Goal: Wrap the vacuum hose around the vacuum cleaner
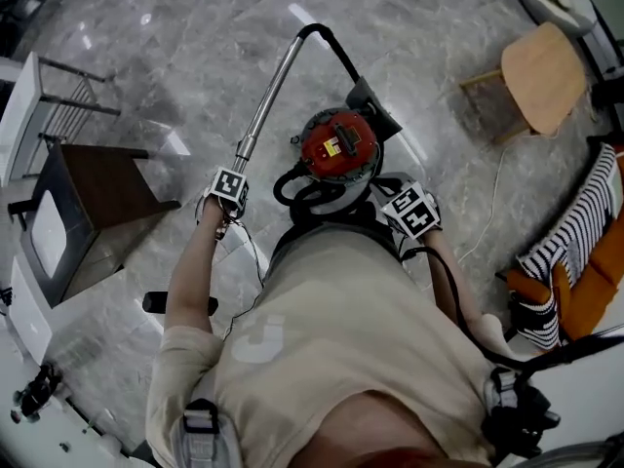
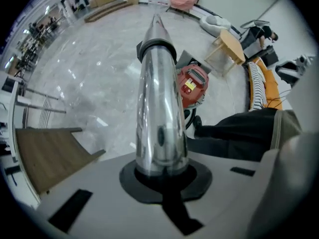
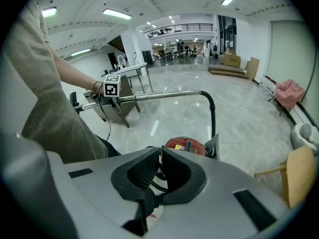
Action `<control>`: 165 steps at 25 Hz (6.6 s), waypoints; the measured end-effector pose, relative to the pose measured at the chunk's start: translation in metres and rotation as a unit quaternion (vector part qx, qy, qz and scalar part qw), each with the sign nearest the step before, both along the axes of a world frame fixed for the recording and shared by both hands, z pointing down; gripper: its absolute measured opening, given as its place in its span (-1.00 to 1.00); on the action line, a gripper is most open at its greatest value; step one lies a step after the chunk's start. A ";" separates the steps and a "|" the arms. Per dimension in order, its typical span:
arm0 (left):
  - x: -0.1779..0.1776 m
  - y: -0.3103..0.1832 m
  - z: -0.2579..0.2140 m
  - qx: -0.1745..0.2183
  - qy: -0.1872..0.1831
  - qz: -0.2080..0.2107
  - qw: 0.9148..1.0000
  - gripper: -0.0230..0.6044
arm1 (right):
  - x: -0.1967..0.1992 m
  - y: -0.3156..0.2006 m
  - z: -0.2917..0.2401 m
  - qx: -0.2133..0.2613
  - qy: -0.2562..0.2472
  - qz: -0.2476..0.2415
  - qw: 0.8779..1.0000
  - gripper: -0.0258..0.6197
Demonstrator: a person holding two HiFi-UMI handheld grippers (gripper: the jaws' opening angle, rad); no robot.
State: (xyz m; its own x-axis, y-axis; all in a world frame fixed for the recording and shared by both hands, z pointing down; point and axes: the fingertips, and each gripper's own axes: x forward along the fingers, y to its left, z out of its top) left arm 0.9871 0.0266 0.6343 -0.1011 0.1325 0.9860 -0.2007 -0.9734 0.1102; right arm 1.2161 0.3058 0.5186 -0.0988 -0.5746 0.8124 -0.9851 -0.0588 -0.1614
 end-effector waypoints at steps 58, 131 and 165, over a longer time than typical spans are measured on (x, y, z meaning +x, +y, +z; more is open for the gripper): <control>-0.365 0.148 0.066 0.090 0.069 -0.070 0.991 -0.09 | -0.479 -0.239 0.162 0.012 -0.485 0.138 0.863 -0.45; -0.226 0.255 0.294 -0.146 0.137 0.104 0.974 -0.91 | -0.322 0.229 0.600 -0.427 -0.004 -0.117 0.897 -0.39; -0.204 0.212 0.207 -0.101 0.173 0.105 0.974 -0.91 | -0.287 0.014 0.312 0.023 -0.321 0.194 0.927 -0.65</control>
State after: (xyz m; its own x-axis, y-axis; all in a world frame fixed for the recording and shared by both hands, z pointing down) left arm 0.7829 0.2384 0.8413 0.1875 0.3398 0.9216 0.0847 -0.9403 0.3295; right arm 0.9287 0.3194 0.8303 -0.3312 -0.7007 0.6319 -0.5917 -0.3674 -0.7175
